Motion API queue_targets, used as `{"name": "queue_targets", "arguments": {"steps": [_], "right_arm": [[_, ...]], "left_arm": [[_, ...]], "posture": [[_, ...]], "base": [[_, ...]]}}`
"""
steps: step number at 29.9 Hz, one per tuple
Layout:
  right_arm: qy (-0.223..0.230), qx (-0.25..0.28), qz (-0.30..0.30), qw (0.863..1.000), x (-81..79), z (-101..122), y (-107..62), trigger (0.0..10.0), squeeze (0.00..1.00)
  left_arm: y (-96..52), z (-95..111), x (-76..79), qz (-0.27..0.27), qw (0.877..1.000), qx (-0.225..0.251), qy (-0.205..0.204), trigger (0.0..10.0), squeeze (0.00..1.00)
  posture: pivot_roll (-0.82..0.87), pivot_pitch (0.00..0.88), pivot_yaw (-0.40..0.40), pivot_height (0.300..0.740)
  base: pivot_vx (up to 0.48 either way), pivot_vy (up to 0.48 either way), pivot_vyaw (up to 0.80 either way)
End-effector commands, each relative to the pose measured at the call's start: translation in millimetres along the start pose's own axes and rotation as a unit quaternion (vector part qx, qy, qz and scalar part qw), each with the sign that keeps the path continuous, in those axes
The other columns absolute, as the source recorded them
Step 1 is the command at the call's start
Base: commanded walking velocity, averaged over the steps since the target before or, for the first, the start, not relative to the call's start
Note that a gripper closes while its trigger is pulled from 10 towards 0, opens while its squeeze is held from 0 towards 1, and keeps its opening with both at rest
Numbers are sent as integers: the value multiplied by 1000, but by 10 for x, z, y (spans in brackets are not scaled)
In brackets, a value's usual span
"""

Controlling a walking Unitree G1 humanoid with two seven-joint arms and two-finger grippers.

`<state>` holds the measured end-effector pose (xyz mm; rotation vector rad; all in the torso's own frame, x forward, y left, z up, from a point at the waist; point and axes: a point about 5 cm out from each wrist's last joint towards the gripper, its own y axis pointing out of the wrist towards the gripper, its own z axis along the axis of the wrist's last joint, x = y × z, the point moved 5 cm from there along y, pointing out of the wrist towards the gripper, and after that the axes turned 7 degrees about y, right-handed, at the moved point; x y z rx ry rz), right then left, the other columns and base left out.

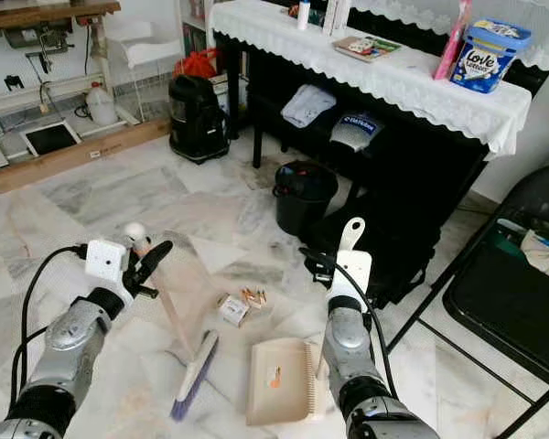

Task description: Sweep floor

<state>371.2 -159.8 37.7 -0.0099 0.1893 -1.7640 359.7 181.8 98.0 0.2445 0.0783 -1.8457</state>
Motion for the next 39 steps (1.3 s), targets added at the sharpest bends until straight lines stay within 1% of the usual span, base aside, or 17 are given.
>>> {"name": "queue_targets", "arguments": {"steps": [1, 5, 9, 11, 15, 16, 19, 22, 24, 26, 29, 33, 36, 39], "right_arm": [[3, 10, -4, 1000, 24, 65, 30, 10000, 0], [2, 9, -2, 1000, 4, 64, 29, 10000, 0], [1, 9, -1, 1000, 4, 61, 27, 10000, 0], [0, 10, -3, 1000, 12, 60, 25, 10000, 0], [-2, 11, -5, 1000, 25, 56, 20, 10000, 0], [-5, 11, -6, 1000, 30, 48, 15, 10000, 0], [-13, 8, -5, 1000, 31, 31, 9, 10000, 0], [-16, 8, -8, 1000, 40, 39, 19, 10000, 0], [-23, 6, -10, 1000, 51, 43, 29, 10000, 0], [-26, 6, -10, 1000, 52, 42, 30, 10000, 0], [-31, -11, -18, 999, 86, -26, 18, 10000, 0], [-12, -51, -36, 998, 162, -206, -43, 10000, 0], [-22, -59, -35, 997, 168, -261, -71, 10000, 0], [-29, -68, -41, 996, 211, -310, -94, 10000, 0]], "left_arm": [[32, 216, -79, 17, 999, 41, -7, 10000, 0], [49, 406, -161, 52, 996, 77, -18, 10000, 0], [53, 510, -213, 79, 992, 98, -26, 10000, 0], [60, 553, -246, 101, 989, 106, -15, 10000, 0], [66, 526, -252, 112, 989, 101, -7, 10000, 0], [67, 489, -255, 118, 989, 94, 1, 10000, 0], [65, 430, -256, 123, 989, 83, 4, 10000, 0], [62, 383, -251, 126, 989, 75, 4, 10000, 0], [50, 313, -240, 131, 989, 65, 0, 10000, 0], [48, 300, -238, 132, 989, 63, 0, 10000, 0], [34, 238, -227, 136, 989, 54, 1, 10000, 0], [13, 194, -232, 139, 989, 47, 1, 10000, 0], [-1, 187, -247, 142, 989, 47, 2, 10000, 0], [-1, 195, -265, 146, 988, 48, 2, 10000, 0]], "posture": [[22, 2, -105, 740], [23, 1, -106, 740], [20, 0, -106, 740], [16, 0, -104, 740], [14, 0, -104, 740], [13, 0, -102, 740], [10, 0, -102, 740], [9, 0, -100, 740], [7, 0, -100, 740], [7, 0, -100, 740], [12, 4, -102, 740], [21, 15, -99, 740], [24, 19, -96, 740], [30, 22, -93, 740]], "base": [[0, 0, 0], [0, 0, 0], [0, 0, 0], [0, 0, 0], [0, 0, 0], [0, 0, 0], [0, 0, 0], [0, 0, 0], [0, 0, 0], [0, 0, 0], [0, 0, 0], [0, 0, 0], [0, 0, 0], [0, 0, 0]]}}
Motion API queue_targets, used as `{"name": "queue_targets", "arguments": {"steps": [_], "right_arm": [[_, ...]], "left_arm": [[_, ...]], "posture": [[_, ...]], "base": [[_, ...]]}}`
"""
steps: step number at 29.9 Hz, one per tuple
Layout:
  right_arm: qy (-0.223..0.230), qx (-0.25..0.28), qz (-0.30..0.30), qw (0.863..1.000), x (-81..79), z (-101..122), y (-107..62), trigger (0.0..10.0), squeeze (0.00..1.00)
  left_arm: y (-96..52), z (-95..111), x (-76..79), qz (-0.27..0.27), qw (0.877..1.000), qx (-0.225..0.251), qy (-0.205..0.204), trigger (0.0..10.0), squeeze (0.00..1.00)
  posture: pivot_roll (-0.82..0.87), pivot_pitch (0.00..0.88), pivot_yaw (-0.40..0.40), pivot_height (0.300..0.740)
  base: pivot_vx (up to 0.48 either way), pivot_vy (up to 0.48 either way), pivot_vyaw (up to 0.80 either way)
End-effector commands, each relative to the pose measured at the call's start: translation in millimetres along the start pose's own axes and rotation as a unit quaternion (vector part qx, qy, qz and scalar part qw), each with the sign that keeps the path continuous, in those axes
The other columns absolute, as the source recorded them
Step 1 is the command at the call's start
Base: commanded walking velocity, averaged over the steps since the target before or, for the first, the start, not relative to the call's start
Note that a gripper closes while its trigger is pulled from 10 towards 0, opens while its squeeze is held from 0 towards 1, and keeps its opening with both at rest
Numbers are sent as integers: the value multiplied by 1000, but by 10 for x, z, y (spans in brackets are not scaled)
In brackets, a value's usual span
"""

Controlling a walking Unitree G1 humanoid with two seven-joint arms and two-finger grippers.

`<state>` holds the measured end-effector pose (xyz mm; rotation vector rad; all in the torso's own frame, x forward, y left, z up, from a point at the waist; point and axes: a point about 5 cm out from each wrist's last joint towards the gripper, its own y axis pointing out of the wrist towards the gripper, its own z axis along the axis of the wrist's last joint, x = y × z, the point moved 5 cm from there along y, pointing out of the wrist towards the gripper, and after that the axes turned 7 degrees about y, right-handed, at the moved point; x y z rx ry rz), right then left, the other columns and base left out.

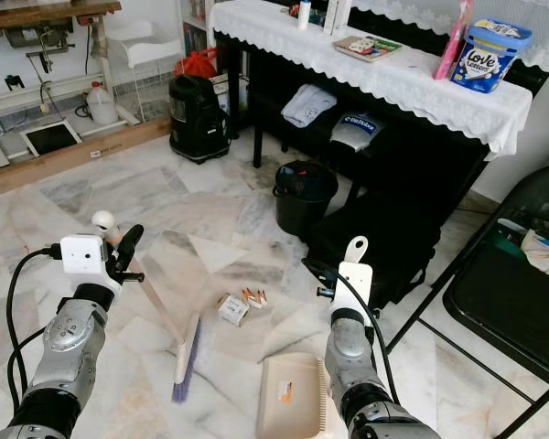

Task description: Sweep floor

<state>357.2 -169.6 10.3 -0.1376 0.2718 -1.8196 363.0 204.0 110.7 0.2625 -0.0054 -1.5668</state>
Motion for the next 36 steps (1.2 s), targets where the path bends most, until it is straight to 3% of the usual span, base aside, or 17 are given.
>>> {"name": "queue_targets", "arguments": {"steps": [1, 15, 22, 26, 36], "right_arm": [[-8, -10, -10, 1000, 77, -54, -8, 10000, 0], [-10, -2, -2, 1000, 52, -68, -38, 10000, 0], [-12, 4, 2, 1000, 76, -93, -66, 10000, 0], [-14, 5, 2, 1000, 97, -113, -83, 10000, 0], [-16, 1, 6, 1000, 83, -147, -101, 10000, 0]], "left_arm": [[39, 112, -9, 4, 1000, 26, 4, 10000, 0], [98, -192, 143, -17, 999, -34, 13, 10000, 0], [146, -196, 234, -28, 999, -37, 1, 10000, 0], [150, -145, 357, -85, 996, -22, 2, 10000, 0], [36, 21, 336, -178, 984, 13, 12, 10000, 0]], "posture": [[29, 23, -90, 740], [-22, 43, -73, 740], [-42, 53, -74, 740], [-43, 58, -76, 740], [-19, 56, -83, 740]], "base": [[0, 0, 0], [0, 0, 0], [0, 0, 0], [0, 0, 0], [0, 0, 0]]}}
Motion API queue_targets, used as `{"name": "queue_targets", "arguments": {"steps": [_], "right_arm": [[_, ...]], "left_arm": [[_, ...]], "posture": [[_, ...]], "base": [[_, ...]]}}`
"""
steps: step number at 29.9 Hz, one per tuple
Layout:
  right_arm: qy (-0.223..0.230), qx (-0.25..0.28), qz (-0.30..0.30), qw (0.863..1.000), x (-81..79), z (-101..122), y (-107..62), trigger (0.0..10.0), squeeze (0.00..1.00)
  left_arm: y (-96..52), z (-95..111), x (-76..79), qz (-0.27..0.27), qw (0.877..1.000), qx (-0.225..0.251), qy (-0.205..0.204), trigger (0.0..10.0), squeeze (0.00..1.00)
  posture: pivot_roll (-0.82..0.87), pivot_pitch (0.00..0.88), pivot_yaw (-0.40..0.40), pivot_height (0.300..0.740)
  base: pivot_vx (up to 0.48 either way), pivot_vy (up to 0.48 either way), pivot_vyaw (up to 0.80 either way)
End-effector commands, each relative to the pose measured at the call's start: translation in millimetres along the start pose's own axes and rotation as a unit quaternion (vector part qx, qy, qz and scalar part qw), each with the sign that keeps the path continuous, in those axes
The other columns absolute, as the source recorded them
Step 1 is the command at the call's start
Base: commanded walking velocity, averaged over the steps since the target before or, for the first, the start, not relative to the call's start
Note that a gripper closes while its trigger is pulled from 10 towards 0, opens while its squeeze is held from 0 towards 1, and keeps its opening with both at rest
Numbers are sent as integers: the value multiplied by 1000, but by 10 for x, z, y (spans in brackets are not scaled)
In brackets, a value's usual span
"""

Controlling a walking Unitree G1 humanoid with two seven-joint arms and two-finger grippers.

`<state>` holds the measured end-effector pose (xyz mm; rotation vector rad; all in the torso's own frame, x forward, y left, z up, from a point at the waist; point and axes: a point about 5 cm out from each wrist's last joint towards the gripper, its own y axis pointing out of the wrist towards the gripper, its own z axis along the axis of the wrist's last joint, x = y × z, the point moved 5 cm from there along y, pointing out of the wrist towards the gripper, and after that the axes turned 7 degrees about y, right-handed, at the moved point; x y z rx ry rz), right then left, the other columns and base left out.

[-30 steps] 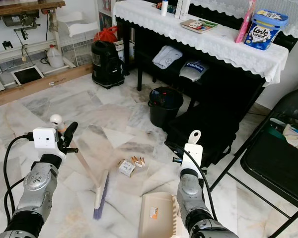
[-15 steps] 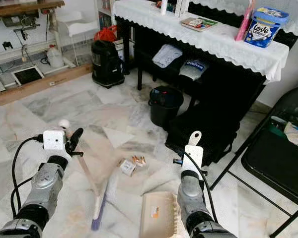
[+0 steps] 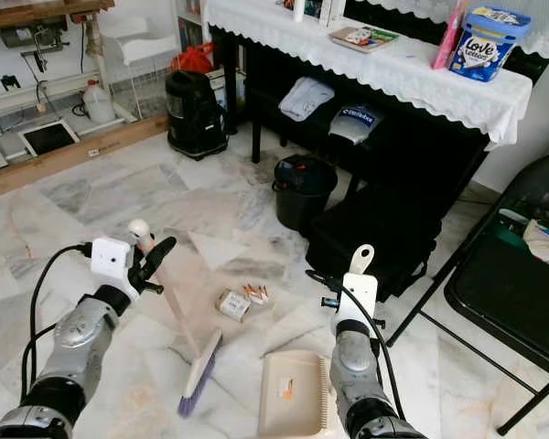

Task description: Sweep floor

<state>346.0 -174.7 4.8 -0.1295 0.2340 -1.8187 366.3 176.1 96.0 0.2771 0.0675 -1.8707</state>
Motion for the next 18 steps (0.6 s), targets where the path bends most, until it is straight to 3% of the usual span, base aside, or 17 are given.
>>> {"name": "queue_targets", "arguments": {"steps": [1, 7, 13, 18], "right_arm": [[-9, -14, 5, 1000, 1, -73, -25, 10000, 0], [-8, -13, 9, 1000, -26, -54, -14, 10000, 0], [-7, -12, 11, 1000, -56, -42, -10, 10000, 0], [-6, -12, 10, 1000, -52, -43, -13, 10000, 0]], "left_arm": [[30, 126, 25, -23, 999, 21, 4, 10000, 0], [-5, 270, 83, -79, 996, 31, -6, 10000, 0], [50, 410, -156, 22, 998, 63, 6, 10000, 0], [44, 329, -130, 49, 997, 53, 2, 10000, 0]], "posture": [[-19, 56, -83, 740], [-8, 56, -88, 740], [-9, 56, -87, 740], [-14, 60, -87, 740]], "base": [[0, 0, 0], [0, 0, 0], [0, 0, 0], [0, 0, 0]]}}
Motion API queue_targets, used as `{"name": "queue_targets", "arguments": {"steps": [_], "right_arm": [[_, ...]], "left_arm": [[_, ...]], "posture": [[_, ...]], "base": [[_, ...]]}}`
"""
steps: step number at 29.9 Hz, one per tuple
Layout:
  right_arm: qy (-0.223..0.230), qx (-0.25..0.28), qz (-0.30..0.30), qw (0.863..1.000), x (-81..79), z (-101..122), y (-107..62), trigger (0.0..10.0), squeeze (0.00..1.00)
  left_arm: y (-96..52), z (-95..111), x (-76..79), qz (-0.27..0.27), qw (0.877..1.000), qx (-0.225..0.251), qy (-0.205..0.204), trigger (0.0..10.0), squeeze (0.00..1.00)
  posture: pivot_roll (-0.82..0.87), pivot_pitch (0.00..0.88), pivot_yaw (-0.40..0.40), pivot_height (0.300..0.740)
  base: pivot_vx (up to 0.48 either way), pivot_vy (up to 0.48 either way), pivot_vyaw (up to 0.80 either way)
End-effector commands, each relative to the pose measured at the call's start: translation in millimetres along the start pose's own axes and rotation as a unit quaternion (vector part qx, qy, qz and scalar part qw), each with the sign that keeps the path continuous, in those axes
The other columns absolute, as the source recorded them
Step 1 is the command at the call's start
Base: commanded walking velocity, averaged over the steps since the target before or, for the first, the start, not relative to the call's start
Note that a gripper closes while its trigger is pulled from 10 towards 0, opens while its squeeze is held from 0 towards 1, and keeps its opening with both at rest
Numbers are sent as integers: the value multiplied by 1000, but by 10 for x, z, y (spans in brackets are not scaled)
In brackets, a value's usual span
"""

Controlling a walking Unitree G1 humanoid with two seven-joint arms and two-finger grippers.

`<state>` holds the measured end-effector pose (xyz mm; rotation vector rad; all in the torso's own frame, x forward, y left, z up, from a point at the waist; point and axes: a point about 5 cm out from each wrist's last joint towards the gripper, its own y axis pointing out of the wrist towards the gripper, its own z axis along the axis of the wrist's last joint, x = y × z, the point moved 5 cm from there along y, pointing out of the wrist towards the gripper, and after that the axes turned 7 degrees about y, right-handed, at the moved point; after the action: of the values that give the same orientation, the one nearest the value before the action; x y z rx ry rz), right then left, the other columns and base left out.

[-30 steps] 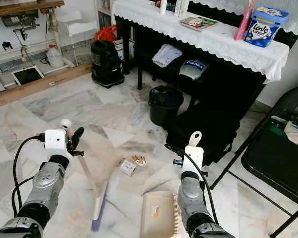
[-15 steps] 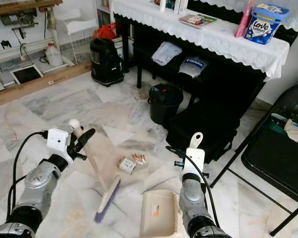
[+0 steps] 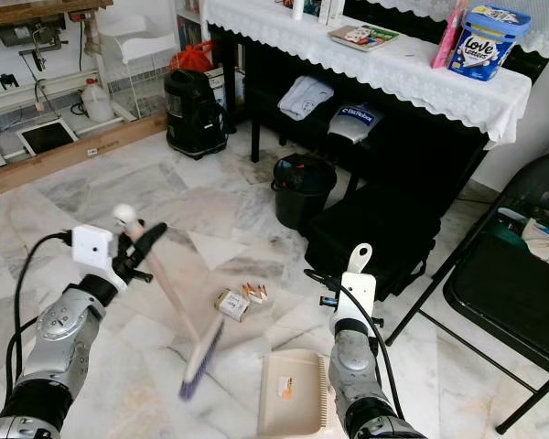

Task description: Sweep floor

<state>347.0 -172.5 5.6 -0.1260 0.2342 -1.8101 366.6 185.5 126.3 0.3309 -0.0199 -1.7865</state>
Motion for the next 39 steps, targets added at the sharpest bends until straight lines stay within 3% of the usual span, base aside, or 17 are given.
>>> {"name": "queue_targets", "arguments": {"steps": [1, 12, 19, 24, 30, 33, 35, 39], "right_arm": [[-7, -12, 6, 1000, -25, -52, -15, 10000, 0], [-7, -11, 2, 1000, -7, -58, -23, 10000, 0], [-9, -11, 1, 1000, 13, -67, -29, 10000, 0], [-10, -12, 2, 1000, 16, -72, -30, 10000, 0], [-10, -15, 5, 1000, -3, -80, -31, 10000, 0], [-10, -14, 8, 1000, -23, -70, -26, 10000, 0], [-10, -15, 10, 1000, -41, -70, -26, 10000, 0], [-10, -15, 13, 1000, -60, -64, -24, 10000, 0]], "left_arm": [[43, 34, 43, 4, 1000, 10, 1, 10000, 0], [20, -289, 217, 13, 999, -43, -11, 10000, 0], [-11, -441, 353, 1, 996, -68, -64, 10000, 0], [7, -393, 354, -13, 995, -56, -76, 10000, 0], [19, -298, 392, -67, 993, -45, -85, 10000, 0], [8, -256, 374, -87, 988, -46, -116, 10000, 0], [21, -191, 311, -75, 985, -32, -153, 10000, 0], [42, -111, 202, -44, 984, -13, -173, 10000, 0]], "posture": [[-15, 62, -87, 740], [-37, 79, -89, 740], [-41, 82, -93, 740], [-35, 81, -96, 740], [-21, 75, -98, 740], [-17, 73, -99, 740], [-9, 66, -102, 740], [-7, 63, -102, 740]], "base": [[0, 0, 0], [0, 0, 0], [0, 0, 0], [0, 0, 0], [0, 0, 0], [0, 0, 0], [0, 0, 0], [0, 0, 0]]}}
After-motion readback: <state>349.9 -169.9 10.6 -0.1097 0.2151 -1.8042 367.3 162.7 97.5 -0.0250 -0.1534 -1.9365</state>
